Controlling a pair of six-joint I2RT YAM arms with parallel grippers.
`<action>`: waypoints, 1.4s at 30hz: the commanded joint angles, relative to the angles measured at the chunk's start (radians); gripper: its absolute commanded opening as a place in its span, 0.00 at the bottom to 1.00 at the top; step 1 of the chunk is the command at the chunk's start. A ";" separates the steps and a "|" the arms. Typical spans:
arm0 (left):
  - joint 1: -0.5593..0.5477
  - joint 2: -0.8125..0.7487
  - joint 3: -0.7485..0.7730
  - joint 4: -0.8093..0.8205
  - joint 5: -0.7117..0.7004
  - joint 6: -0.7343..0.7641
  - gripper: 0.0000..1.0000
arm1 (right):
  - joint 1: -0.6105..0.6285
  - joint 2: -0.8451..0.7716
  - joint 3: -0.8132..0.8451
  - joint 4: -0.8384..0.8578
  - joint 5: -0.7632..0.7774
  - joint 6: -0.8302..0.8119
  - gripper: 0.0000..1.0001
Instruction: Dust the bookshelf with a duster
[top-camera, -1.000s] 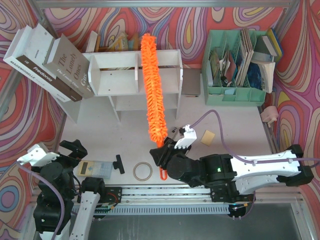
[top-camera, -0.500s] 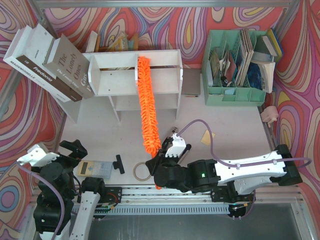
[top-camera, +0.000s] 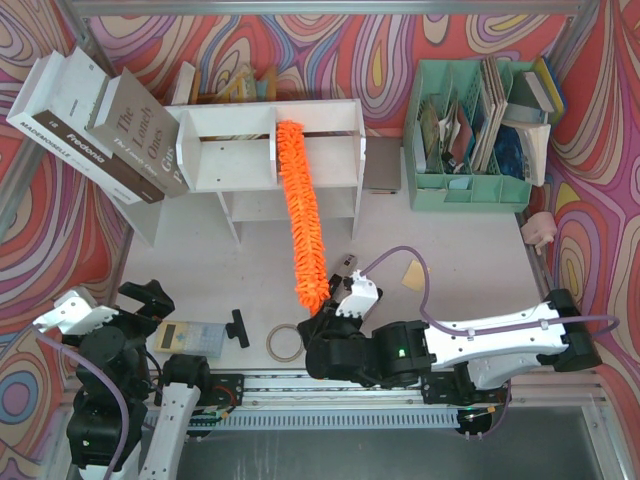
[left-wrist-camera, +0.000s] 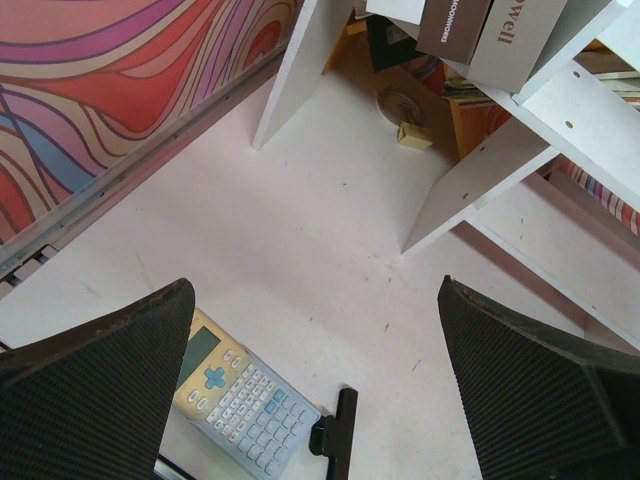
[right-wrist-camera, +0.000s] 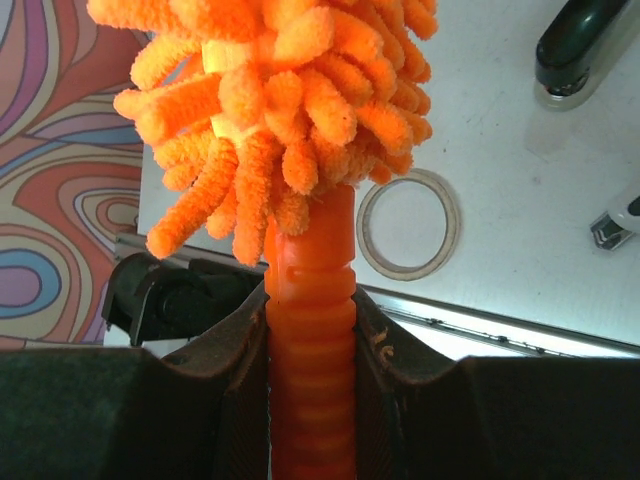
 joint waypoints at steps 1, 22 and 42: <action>-0.002 -0.015 -0.009 -0.004 -0.006 -0.002 0.98 | -0.001 -0.050 0.010 -0.184 0.126 0.163 0.00; -0.002 -0.006 -0.009 -0.002 -0.007 -0.002 0.98 | -0.018 -0.040 -0.022 0.117 0.058 -0.166 0.00; -0.002 -0.006 -0.009 -0.003 -0.007 -0.002 0.98 | -0.019 -0.026 0.016 -0.053 0.111 0.001 0.00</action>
